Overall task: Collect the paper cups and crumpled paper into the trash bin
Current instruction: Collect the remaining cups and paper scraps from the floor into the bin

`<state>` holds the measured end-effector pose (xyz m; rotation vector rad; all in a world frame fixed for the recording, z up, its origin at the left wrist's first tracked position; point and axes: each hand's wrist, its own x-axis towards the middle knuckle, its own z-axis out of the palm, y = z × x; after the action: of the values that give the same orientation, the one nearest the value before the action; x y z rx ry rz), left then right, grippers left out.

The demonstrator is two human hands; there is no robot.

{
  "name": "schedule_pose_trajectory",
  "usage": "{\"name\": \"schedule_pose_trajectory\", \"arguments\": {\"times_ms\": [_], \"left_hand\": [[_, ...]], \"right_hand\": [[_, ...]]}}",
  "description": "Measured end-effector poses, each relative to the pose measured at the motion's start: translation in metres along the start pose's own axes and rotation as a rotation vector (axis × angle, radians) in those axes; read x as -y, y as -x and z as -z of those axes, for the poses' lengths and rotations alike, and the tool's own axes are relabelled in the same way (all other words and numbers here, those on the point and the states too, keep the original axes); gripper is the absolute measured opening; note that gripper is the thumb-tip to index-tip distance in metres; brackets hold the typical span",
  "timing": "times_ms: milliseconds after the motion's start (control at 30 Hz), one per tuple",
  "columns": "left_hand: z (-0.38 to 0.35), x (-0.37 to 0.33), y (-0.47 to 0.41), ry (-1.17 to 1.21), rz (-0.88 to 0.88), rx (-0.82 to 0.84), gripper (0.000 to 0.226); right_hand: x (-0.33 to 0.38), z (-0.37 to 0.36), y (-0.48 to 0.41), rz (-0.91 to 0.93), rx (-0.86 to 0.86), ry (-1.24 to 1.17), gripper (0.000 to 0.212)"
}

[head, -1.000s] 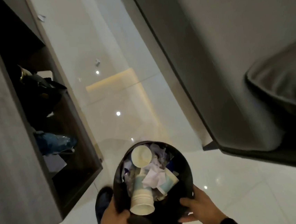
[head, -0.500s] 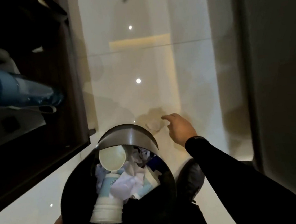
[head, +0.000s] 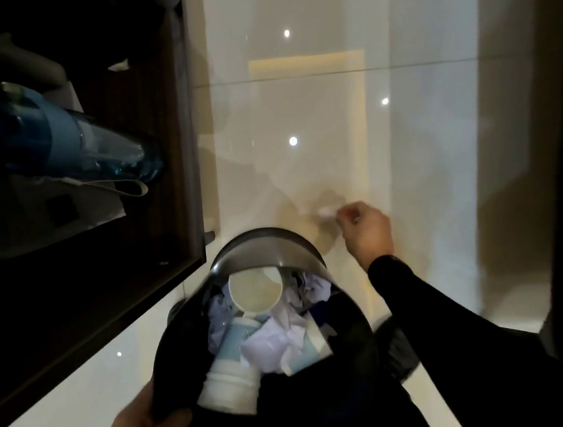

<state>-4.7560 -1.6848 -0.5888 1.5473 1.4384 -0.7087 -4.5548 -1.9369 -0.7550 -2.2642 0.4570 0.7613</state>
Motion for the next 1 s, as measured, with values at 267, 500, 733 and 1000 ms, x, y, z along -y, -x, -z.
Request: {"name": "schedule_pose_trajectory", "arguments": {"times_ms": [267, 500, 733, 1000], "left_hand": [[-0.055, -0.103, 0.07, -0.002, 0.006, 0.129, 0.051], [-0.067, -0.198, 0.13, 0.266, 0.008, 0.158, 0.045], [-0.062, -0.309, 0.156, 0.317, -0.064, 0.178, 0.037], [-0.054, -0.479, 0.114, 0.189, -0.256, 0.367, 0.019]], "right_hand": [[0.137, 0.151, 0.112, 0.405, -0.047, -0.399, 0.015], [0.171, 0.249, 0.142, 0.411, 0.07, 0.185, 0.031], [0.217, 0.308, 0.106, -0.462, 0.279, -0.556, 0.038], [0.291, 0.329, -0.018, -0.607, 0.082, -0.861, 0.044]]}}
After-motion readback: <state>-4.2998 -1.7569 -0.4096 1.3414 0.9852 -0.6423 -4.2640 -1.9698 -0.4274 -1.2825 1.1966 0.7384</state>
